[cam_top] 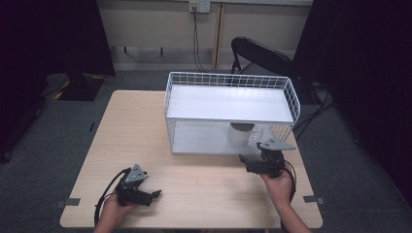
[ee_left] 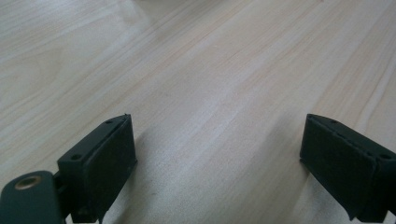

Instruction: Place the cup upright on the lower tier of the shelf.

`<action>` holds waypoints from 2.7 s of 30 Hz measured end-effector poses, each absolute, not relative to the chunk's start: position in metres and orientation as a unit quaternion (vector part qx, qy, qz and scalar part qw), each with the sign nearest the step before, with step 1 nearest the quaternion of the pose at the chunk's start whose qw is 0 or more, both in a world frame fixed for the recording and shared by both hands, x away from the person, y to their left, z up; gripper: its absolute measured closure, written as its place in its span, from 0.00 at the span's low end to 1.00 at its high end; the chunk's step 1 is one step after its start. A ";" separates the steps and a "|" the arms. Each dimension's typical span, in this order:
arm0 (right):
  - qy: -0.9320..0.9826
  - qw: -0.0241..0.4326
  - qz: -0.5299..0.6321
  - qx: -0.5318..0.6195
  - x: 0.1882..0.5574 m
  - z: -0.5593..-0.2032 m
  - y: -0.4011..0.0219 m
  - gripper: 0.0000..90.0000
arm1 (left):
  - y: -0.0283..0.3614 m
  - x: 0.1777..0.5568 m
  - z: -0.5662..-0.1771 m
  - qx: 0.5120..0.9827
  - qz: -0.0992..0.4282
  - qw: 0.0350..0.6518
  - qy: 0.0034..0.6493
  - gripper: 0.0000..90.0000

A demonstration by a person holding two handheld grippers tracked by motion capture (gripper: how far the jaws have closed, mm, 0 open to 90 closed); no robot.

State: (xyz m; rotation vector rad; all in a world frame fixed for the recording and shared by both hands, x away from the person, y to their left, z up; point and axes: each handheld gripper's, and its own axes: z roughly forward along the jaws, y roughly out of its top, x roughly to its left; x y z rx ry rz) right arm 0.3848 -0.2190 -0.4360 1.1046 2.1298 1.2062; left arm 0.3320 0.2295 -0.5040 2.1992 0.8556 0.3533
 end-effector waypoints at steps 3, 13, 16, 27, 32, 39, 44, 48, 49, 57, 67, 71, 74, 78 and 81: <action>0.777 0.220 0.439 0.393 0.382 -0.436 -0.221 0.16 | 0.230 0.332 -0.504 0.857 0.138 0.369 0.333 0.11; 0.805 0.211 0.418 0.365 0.369 -0.449 -0.233 0.16 | 0.230 0.332 -0.504 0.857 0.138 0.369 0.333 0.11; 0.806 0.210 0.418 0.362 0.366 -0.451 -0.238 0.16 | 0.230 0.332 -0.504 0.857 0.138 0.369 0.333 0.11; 0.813 0.194 0.416 0.357 0.358 -0.460 -0.255 0.16 | 0.229 0.332 -0.504 0.857 0.138 0.369 0.334 0.11; 0.816 0.189 0.414 0.357 0.357 -0.463 -0.261 0.16 | 0.229 0.332 -0.504 0.856 0.138 0.369 0.334 0.11; 0.816 0.182 0.415 0.358 0.354 -0.467 -0.270 0.16 | 0.229 0.332 -0.504 0.856 0.138 0.369 0.334 0.11; 0.813 0.183 0.415 0.364 0.352 -0.469 -0.276 0.16 | 0.229 0.332 -0.504 0.856 0.138 0.369 0.334 0.11; 0.813 0.182 0.413 0.367 0.350 -0.472 -0.281 0.16 | 0.229 0.332 -0.504 0.856 0.138 0.369 0.334 0.11; 0.814 0.183 0.412 0.367 0.350 -0.472 -0.282 0.16 | 0.229 0.332 -0.504 0.856 0.138 0.369 0.334 0.11; 0.812 0.181 0.410 0.374 0.346 -0.476 -0.295 0.16 | 0.229 0.332 -0.504 0.856 0.138 0.369 0.334 0.11; 0.816 0.176 0.403 0.376 0.341 -0.482 -0.304 0.16 | 0.229 0.332 -0.504 0.856 0.138 0.369 0.334 0.11; 0.816 0.176 0.402 0.377 0.339 -0.483 -0.307 0.16 | 0.229 0.332 -0.504 0.856 0.138 0.369 0.334 0.11; 0.817 0.176 0.397 0.379 0.337 -0.485 -0.312 0.16 | 0.229 0.332 -0.504 0.856 0.138 0.369 0.334 0.11; 0.818 0.175 0.397 0.379 0.335 -0.486 -0.316 0.16 | 0.229 0.332 -0.504 0.856 0.138 0.369 0.334 0.11; 0.818 0.173 0.396 0.380 0.333 -0.488 -0.317 0.16 | 0.229 0.332 -0.504 0.856 0.138 0.369 0.334 0.11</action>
